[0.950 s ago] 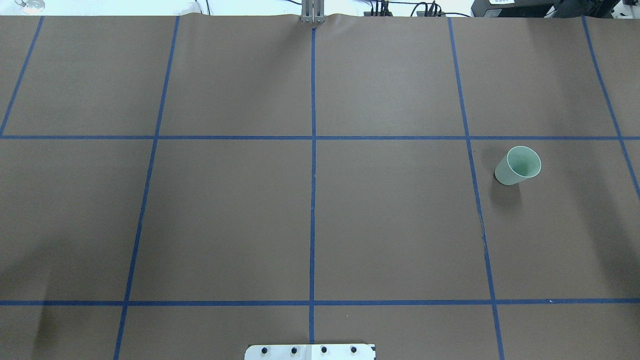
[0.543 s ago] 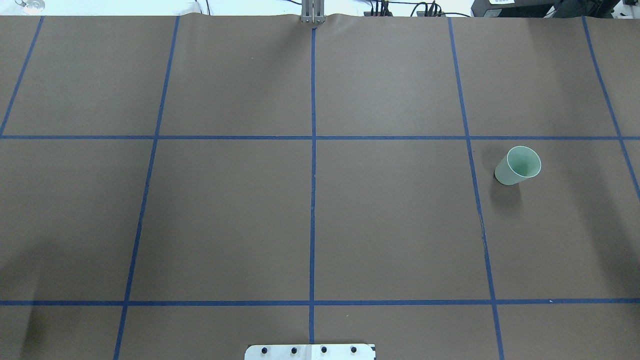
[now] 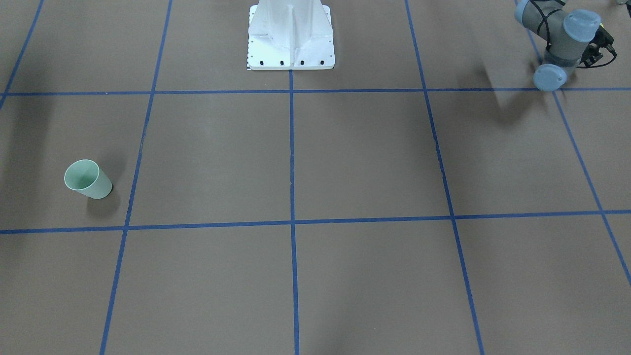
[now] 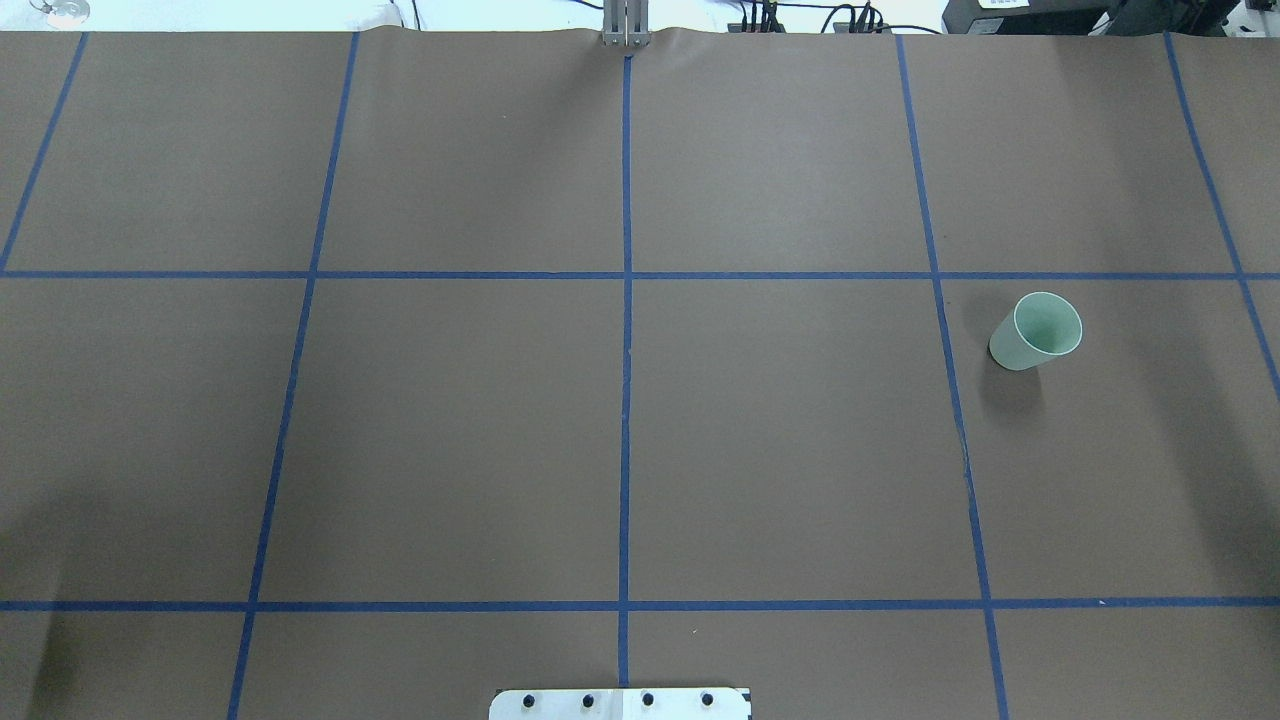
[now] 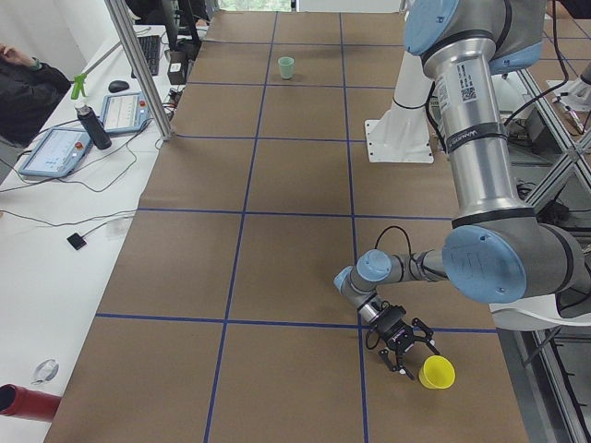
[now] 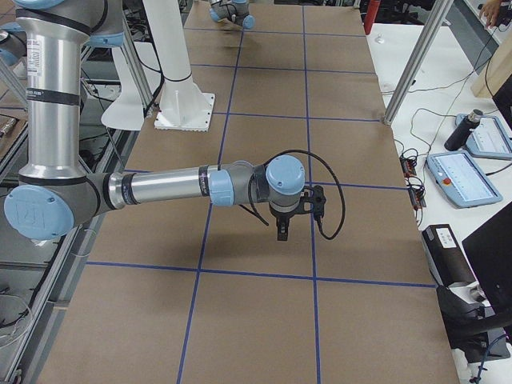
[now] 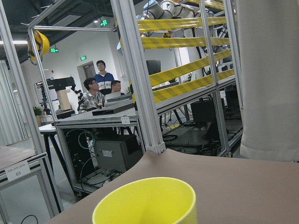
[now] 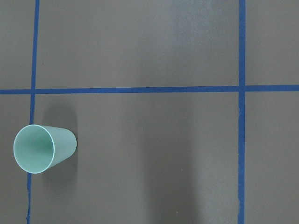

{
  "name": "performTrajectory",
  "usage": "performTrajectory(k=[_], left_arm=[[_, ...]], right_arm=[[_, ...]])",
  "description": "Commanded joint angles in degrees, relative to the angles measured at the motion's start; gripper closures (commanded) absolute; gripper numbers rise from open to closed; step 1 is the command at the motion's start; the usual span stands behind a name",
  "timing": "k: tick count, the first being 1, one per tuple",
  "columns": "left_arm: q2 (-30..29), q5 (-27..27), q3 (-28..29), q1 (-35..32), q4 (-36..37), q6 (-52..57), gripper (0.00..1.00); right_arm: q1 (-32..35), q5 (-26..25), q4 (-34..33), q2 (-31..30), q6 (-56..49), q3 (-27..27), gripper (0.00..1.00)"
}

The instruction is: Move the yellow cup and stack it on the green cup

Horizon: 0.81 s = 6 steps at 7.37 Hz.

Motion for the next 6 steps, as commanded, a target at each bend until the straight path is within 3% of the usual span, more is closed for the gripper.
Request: performTrajectory(k=[1, 6], left_arm=[[-0.1, -1.3, 0.6, 0.3, -0.2, 0.0, 0.0], [-0.2, -3.9, 4.3, 1.6, -0.4, 0.1, 0.0]], right_arm=[[0.0, 0.0, 0.0, 0.0, 0.2, 0.0, 0.0], [0.0, 0.1, -0.1, -0.1, 0.3, -0.1, 0.01]])
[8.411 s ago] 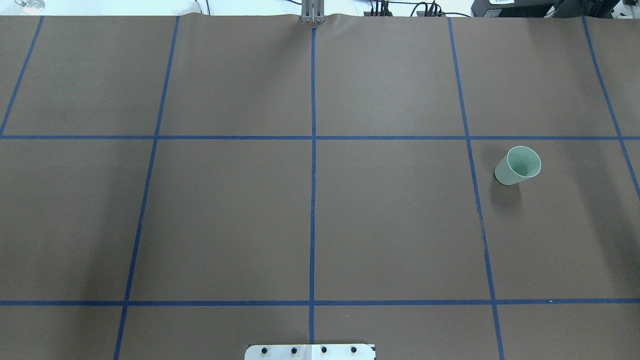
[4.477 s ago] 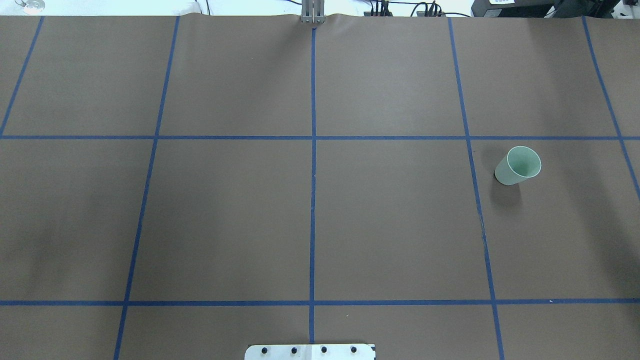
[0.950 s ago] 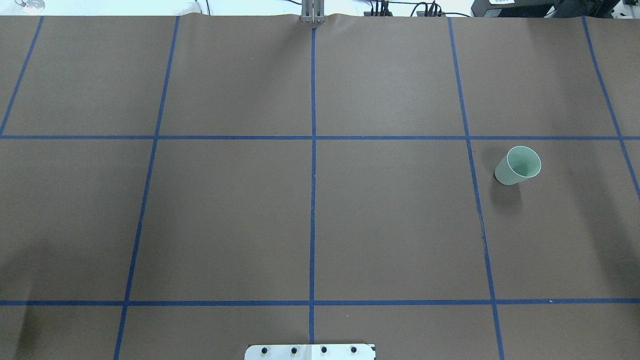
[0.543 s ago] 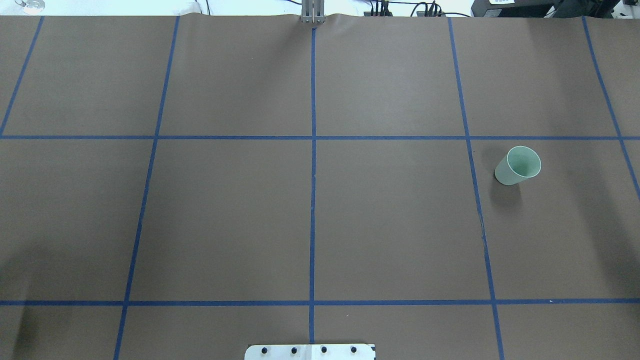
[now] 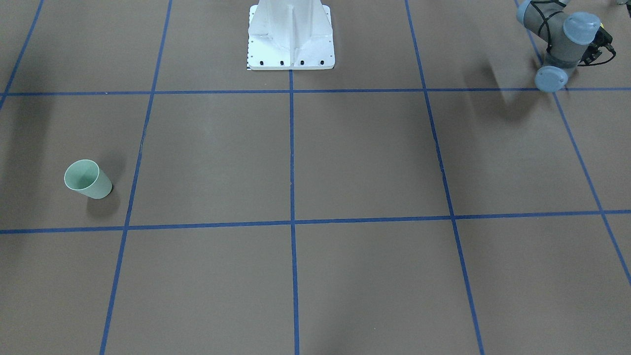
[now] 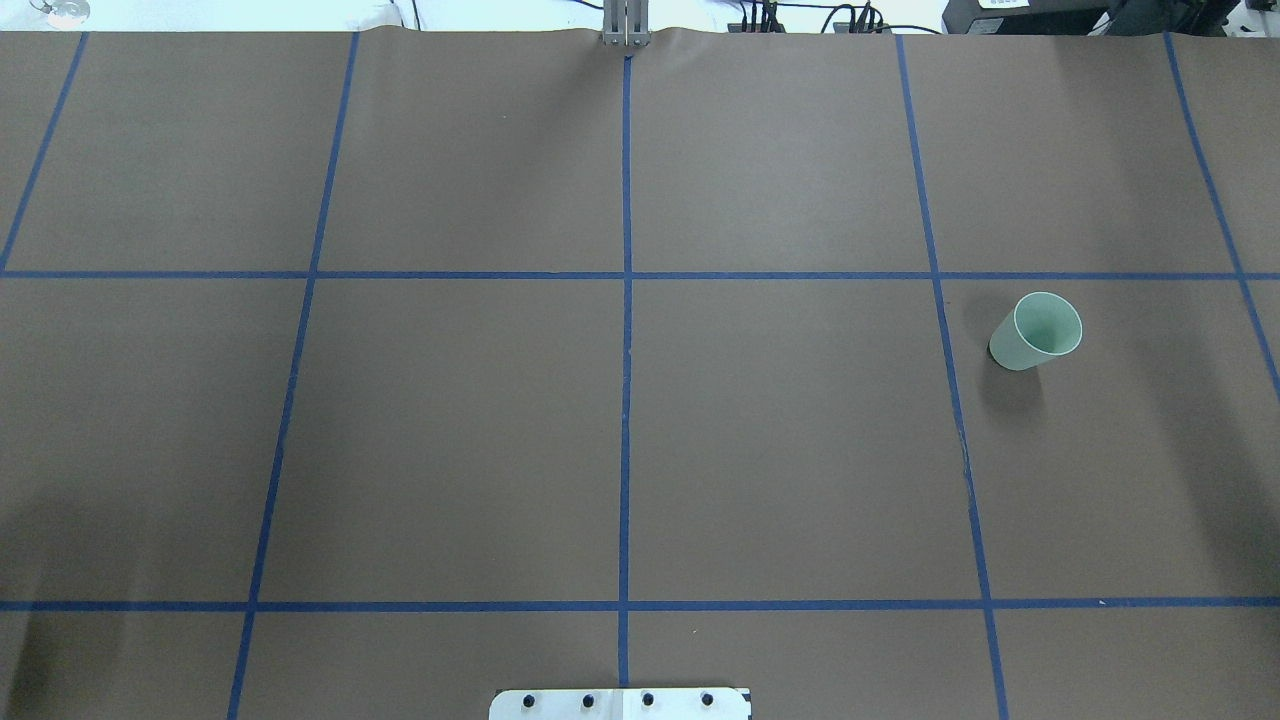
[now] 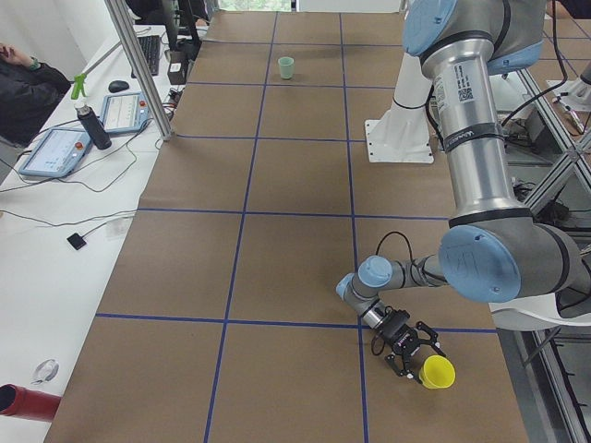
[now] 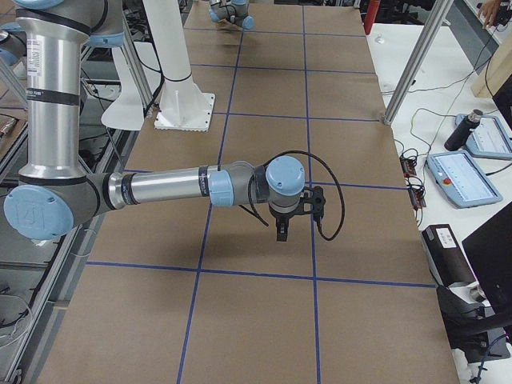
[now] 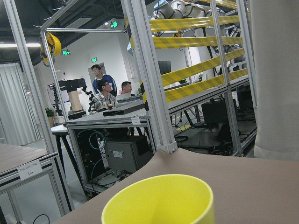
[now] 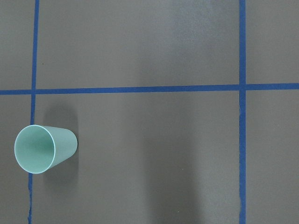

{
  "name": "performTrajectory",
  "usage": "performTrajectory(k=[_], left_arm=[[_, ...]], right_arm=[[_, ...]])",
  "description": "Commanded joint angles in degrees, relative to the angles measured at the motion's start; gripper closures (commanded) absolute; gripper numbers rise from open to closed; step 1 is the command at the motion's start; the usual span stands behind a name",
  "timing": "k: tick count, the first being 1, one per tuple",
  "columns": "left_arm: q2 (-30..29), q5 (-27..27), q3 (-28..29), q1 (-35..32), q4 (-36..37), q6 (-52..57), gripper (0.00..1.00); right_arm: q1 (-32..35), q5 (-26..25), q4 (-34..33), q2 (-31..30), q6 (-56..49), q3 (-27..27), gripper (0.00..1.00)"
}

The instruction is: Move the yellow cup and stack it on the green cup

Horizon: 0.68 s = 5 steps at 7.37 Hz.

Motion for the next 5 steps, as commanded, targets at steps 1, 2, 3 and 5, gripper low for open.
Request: performTrajectory(k=[1, 2, 3, 5], left_arm=[[0.0, -0.4, 2.2, 0.2, -0.8, 0.0, 0.0], [0.0, -0.4, 2.6, 0.2, -1.0, 0.2, 0.0], [0.0, -0.6, 2.8, 0.2, -1.6, 0.2, 0.0], [0.0, -0.5, 3.6, 0.3, -1.6, 0.3, 0.25]], right_arm=[[0.0, 0.0, 0.0, 0.1, 0.0, 0.0, 0.0], [0.0, 0.0, 0.0, 0.1, 0.0, 0.0, 0.0], [0.0, 0.1, 0.0, 0.2, 0.0, 0.0, 0.0], [0.0, 0.1, 0.0, 0.2, 0.0, 0.0, 0.0]])
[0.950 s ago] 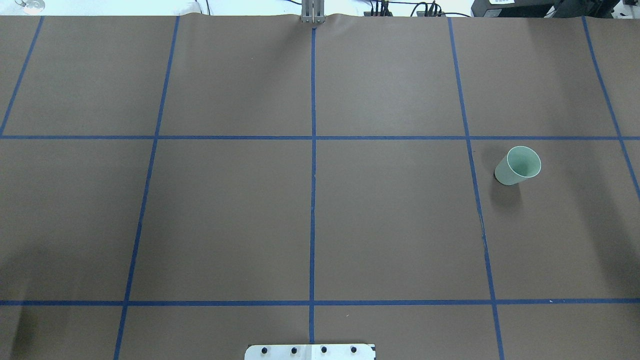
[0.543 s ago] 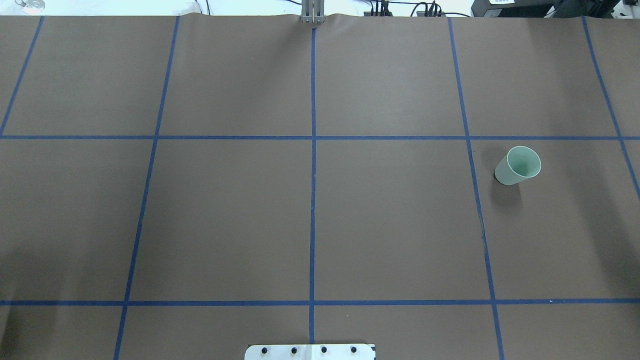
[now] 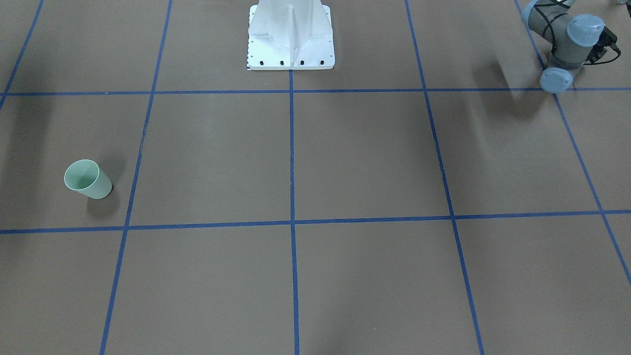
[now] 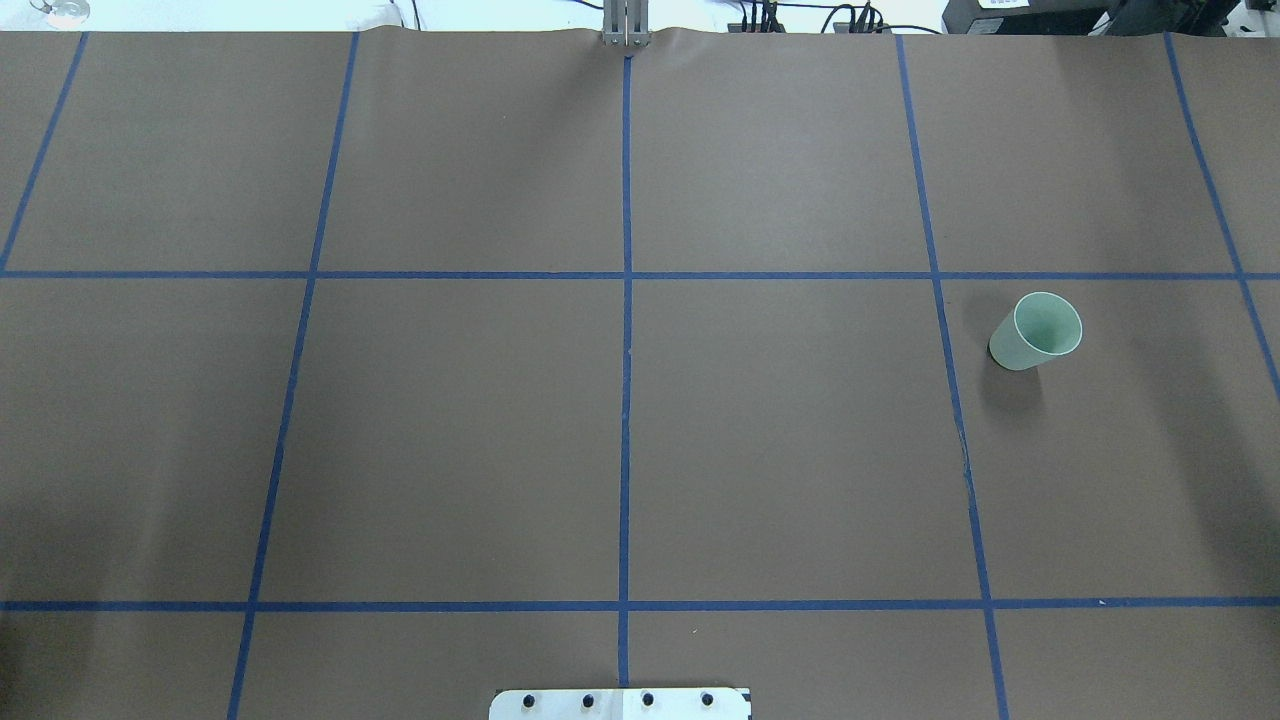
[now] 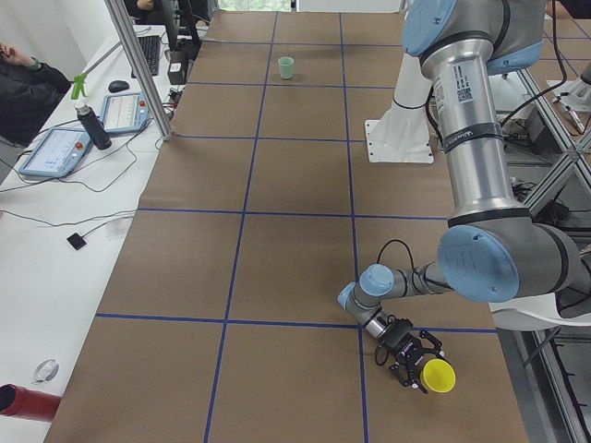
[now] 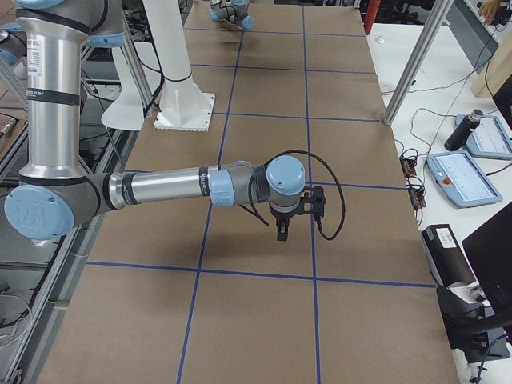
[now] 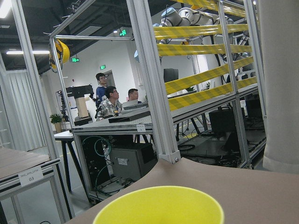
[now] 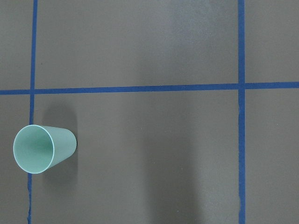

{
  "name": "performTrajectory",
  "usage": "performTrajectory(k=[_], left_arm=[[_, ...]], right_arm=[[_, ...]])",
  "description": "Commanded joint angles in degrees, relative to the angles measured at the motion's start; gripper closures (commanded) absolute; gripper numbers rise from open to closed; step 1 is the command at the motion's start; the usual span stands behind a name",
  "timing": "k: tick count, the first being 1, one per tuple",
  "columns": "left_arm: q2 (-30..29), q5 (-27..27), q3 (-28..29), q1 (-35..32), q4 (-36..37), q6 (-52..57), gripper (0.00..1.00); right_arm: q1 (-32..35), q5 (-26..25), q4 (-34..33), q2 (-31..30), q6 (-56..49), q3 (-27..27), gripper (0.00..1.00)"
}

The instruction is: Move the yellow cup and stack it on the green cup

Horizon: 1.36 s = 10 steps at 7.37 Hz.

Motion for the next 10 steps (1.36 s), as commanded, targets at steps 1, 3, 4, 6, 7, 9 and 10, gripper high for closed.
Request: performTrajectory(k=[1, 3, 4, 6, 7, 9, 10], left_arm=[[0.0, 0.2, 1.0, 0.1, -0.1, 0.5, 0.52], [0.6, 0.5, 1.2, 0.1, 0.3, 3.6, 0.88], [2.5, 0.6, 1.2, 0.2, 0.4, 5.3, 0.91], [8.6, 0.8, 0.1, 0.0, 0.3, 9.5, 0.91], [11.4, 2.3, -2.3, 0.0, 0.3, 12.8, 0.91], [12.7, 12.0, -4.8, -6.2, 0.4, 19.2, 0.91], [12.2, 17.9, -6.2, -11.0, 0.4, 22.7, 0.91]], right_arm=[[0.0, 0.0, 0.1, -0.1, 0.0, 0.0, 0.0], [0.0, 0.0, 0.0, -0.2, 0.0, 0.1, 0.0], [0.0, 0.1, 0.0, -0.2, 0.0, 0.1, 0.0], [0.0, 0.1, 0.0, -0.2, 0.0, -0.1, 0.0], [0.0, 0.2, -0.3, -0.3, 0.1, 0.2, 0.0], [0.0, 1.6, -0.4, -0.2, 0.4, 0.0, 0.0], [0.0, 1.5, -0.4, -0.2, 0.5, 0.4, 0.0]])
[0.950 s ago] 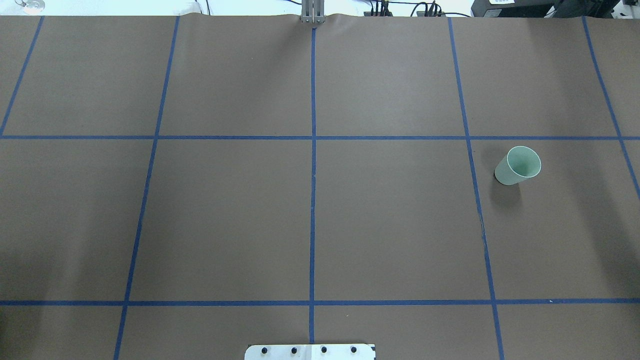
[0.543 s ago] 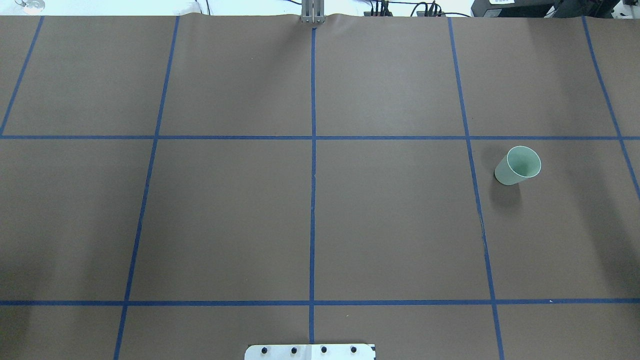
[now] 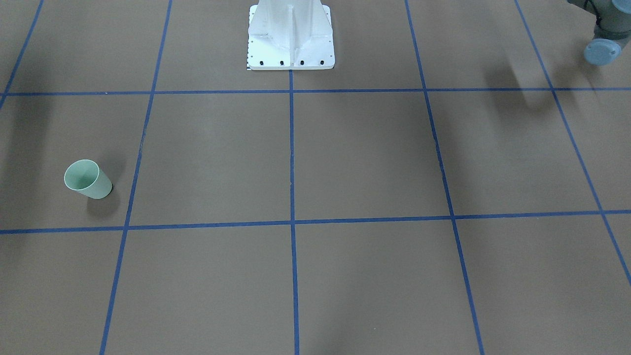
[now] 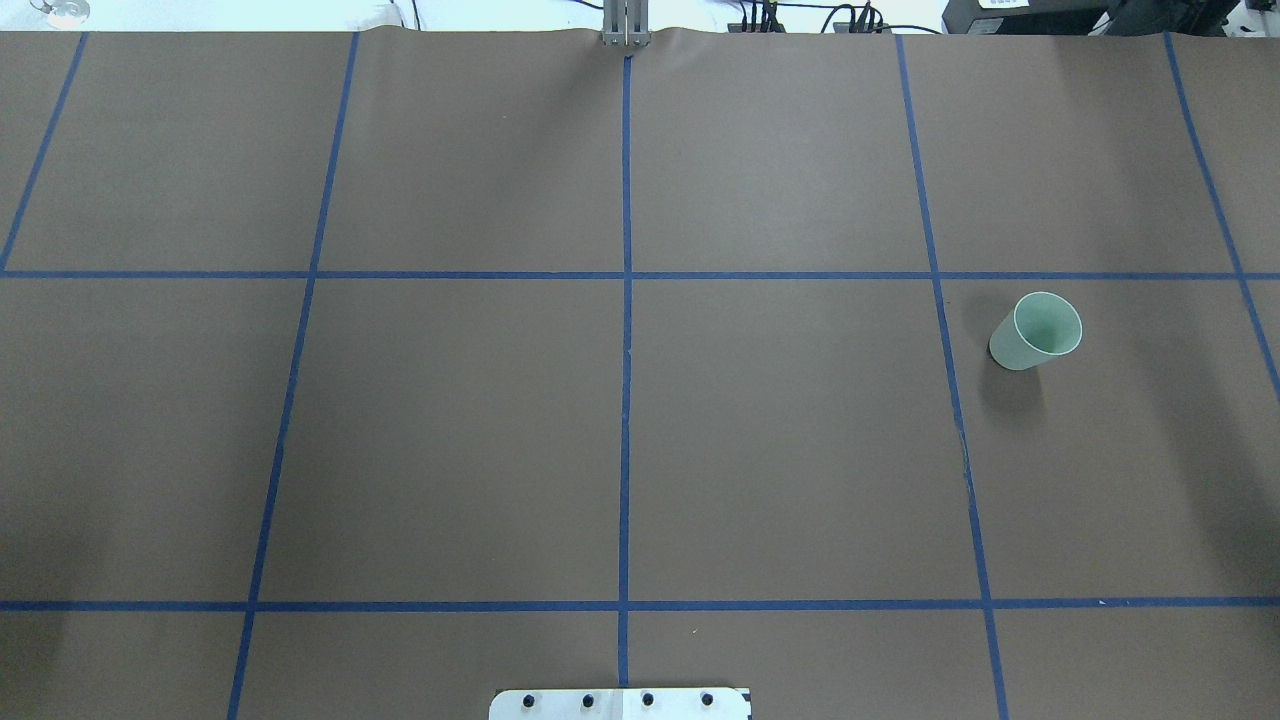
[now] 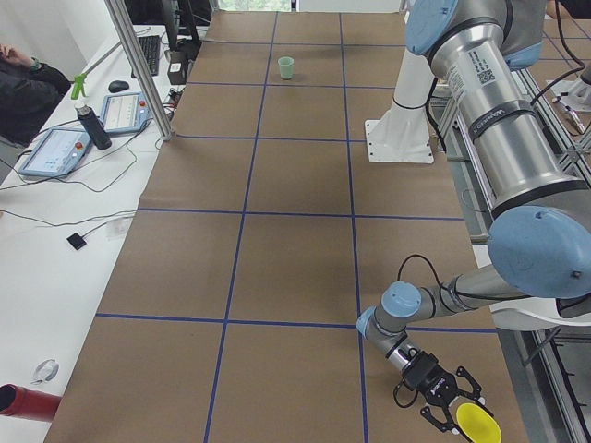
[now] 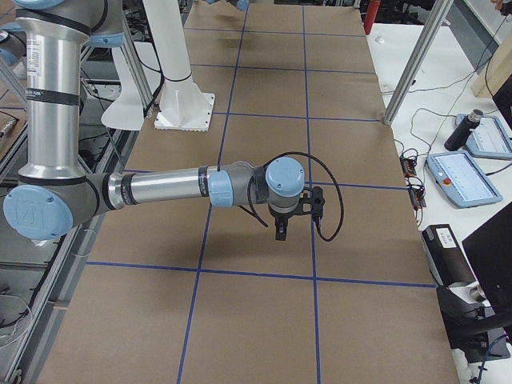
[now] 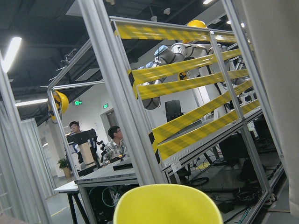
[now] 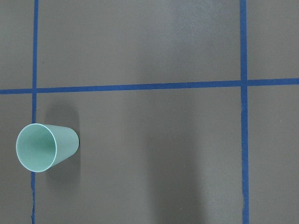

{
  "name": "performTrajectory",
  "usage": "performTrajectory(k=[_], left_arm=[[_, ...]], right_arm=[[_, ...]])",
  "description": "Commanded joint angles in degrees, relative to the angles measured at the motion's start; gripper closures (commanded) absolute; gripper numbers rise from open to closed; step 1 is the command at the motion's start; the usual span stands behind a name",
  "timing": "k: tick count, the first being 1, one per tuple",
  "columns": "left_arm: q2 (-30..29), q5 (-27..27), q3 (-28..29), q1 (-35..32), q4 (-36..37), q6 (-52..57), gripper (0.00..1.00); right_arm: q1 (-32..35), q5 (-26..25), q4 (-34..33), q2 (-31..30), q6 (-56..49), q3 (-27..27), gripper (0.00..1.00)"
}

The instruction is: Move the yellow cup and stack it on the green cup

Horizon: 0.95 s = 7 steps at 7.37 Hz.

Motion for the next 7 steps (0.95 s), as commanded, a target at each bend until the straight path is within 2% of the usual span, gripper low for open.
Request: performTrajectory(k=[1, 3, 5, 6, 7], left_arm=[[-0.3, 10.5, -4.3, -8.5, 0.0, 8.0, 0.91], [-3.2, 17.2, -6.1, -14.3, 0.0, 14.1, 0.91], [-11.8, 31.5, -7.2, -28.2, -0.2, 23.0, 0.91], [-14.3, 34.3, -6.7, -31.8, -0.3, 26.2, 0.91], [-14.6, 34.6, -7.1, -32.1, -0.5, 27.3, 0.91]], right_arm=[[0.0, 0.2, 0.0, 0.3, 0.2, 0.3, 0.0], [0.0, 0.1, 0.0, 0.7, 0.4, 0.0, 0.0], [0.0, 0.1, 0.0, 1.2, 0.6, -0.1, 0.0], [0.0, 0.1, 0.0, 1.3, 0.6, -0.1, 0.0], [0.0, 0.1, 0.0, 1.4, 0.6, -0.2, 0.0]])
